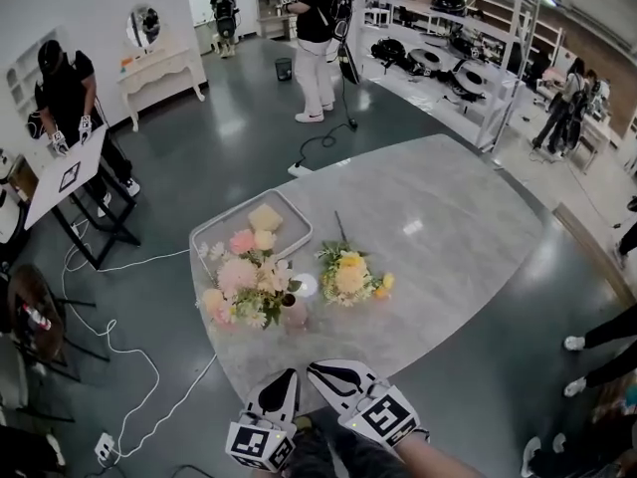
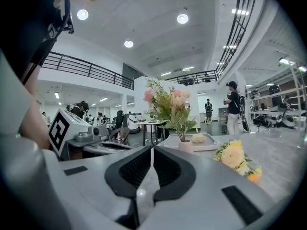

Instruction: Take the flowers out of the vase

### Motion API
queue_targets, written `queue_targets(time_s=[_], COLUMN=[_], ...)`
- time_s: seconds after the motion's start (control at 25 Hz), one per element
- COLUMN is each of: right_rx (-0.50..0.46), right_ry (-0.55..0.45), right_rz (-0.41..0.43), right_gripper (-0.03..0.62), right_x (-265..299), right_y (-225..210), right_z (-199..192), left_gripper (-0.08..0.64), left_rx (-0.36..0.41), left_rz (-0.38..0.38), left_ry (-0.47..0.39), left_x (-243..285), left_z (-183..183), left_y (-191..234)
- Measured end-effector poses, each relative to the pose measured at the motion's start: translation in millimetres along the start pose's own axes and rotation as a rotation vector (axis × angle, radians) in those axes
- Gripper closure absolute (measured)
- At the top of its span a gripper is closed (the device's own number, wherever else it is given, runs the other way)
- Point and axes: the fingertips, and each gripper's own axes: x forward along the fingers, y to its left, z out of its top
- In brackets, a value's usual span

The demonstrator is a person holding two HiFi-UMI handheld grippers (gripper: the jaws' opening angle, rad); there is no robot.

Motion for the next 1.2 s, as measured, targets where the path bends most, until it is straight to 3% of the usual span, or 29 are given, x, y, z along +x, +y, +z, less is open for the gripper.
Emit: queue_targets(time_s=[0.32,0.84,0.96,1.2], right_rx=[-0.028,-0.104,-0.114,-0.186], right_ry=[0.005,-0.001,0.006,0.037], right_rz=[0.034,-0.045,-0.054,-0.107], right_gripper=[0.563,0.556,0.498,0.454], right_x=[13,50,58,77], right_y=[-14,-47,-51,-65], right_z=[-1,14,13,17], left_gripper=[0.546,0.545,0.546,0.545], left_rx=[-0.015,-0.014,-0.011,-0.016], left_rz=[0.061,0.065,0.064,0.067], left_ry=[-0.02,-0.029,-0.029,-0.019], left_x=[10,33,35,35], left_z=[-6,-4,-3,-4], left_y=[5,24,27,34])
